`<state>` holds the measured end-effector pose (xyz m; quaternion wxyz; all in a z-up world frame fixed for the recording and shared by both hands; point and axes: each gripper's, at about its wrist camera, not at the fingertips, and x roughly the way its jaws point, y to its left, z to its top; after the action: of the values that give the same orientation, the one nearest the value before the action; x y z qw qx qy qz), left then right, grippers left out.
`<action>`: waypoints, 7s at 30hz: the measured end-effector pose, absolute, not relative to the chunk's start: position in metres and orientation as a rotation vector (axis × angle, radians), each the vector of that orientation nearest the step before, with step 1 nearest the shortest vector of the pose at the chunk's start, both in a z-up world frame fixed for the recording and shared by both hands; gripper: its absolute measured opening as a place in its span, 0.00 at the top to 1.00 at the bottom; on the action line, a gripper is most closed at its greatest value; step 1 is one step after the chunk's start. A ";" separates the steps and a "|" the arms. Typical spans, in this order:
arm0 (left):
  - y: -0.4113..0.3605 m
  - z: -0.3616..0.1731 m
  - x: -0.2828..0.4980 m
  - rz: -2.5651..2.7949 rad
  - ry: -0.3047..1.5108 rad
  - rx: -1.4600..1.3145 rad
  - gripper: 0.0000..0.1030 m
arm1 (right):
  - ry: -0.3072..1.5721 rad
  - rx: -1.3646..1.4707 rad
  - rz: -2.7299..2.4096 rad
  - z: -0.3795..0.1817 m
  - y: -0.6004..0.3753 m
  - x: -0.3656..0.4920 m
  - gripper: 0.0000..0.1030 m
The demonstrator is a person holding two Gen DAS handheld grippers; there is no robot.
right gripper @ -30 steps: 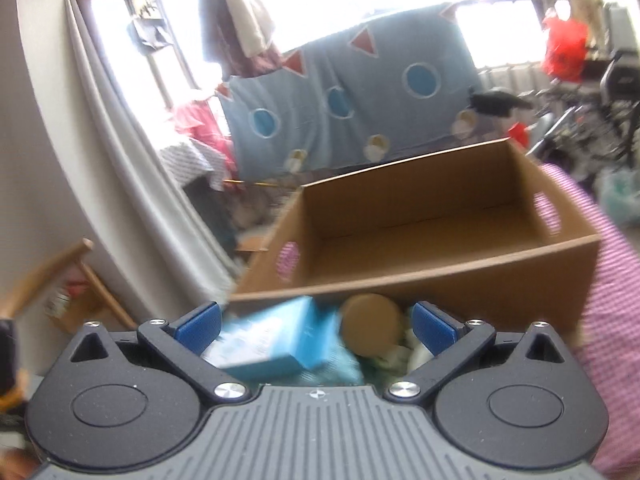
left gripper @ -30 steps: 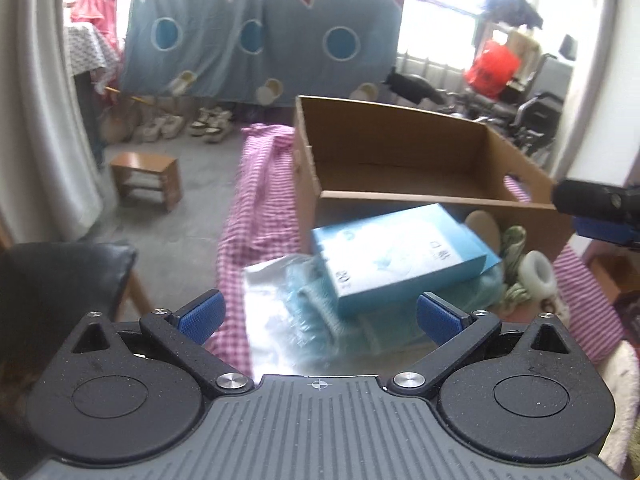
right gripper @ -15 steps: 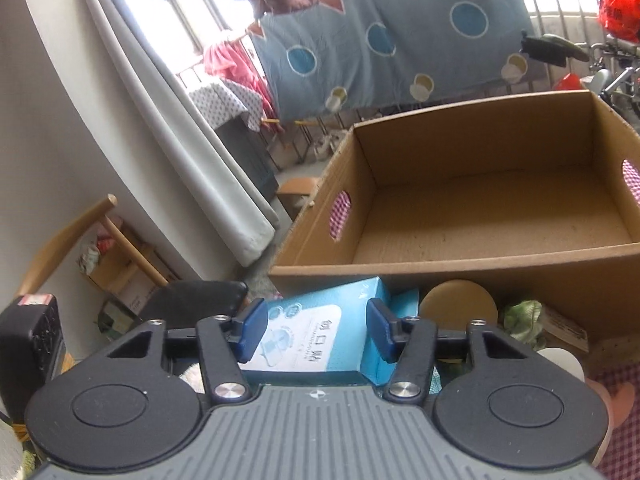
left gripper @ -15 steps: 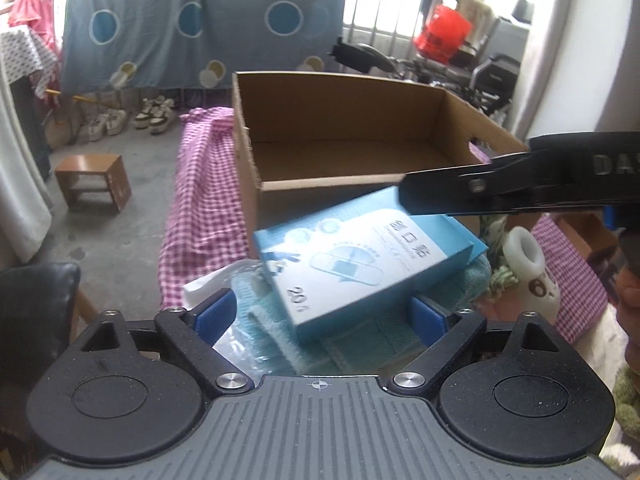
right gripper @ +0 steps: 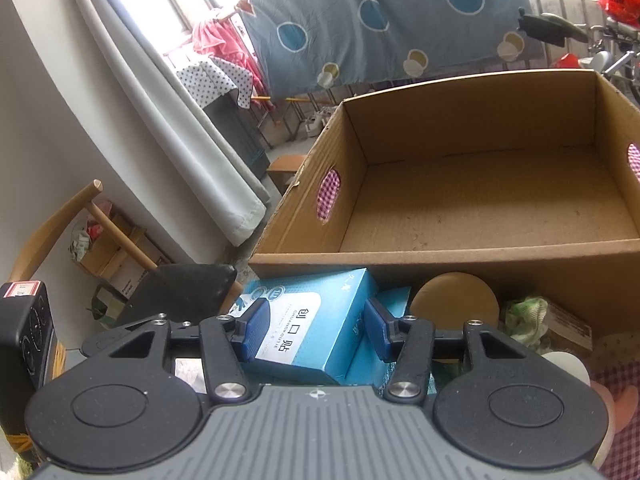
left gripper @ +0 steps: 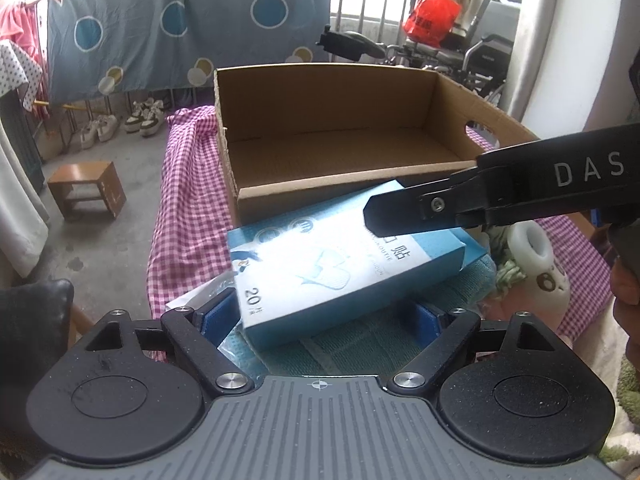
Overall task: Organize soft objects
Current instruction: 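Carry the blue box into the cardboard box and open the right gripper, then grasp the teal knitted towel with the right gripper and lift it, then lower the teal towel into the cardboard box and open the right gripper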
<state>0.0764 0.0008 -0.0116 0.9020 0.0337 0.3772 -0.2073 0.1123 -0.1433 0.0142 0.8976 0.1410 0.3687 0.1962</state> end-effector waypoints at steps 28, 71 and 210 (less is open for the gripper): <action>-0.009 0.051 0.041 -0.303 0.570 0.188 0.16 | 0.541 0.191 0.510 0.084 -0.141 0.077 0.47; -0.043 0.040 0.274 -0.296 0.831 0.250 0.04 | 1.184 0.395 0.350 -0.057 -0.185 0.432 0.50; 0.009 0.041 0.179 -0.256 0.567 0.199 0.36 | 1.040 1.239 0.426 -0.087 -0.209 0.334 0.82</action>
<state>0.1785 0.0090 0.0410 0.9472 0.0978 0.2785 -0.1256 0.3344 -0.2094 -0.0870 0.6701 0.5497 0.4617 0.1888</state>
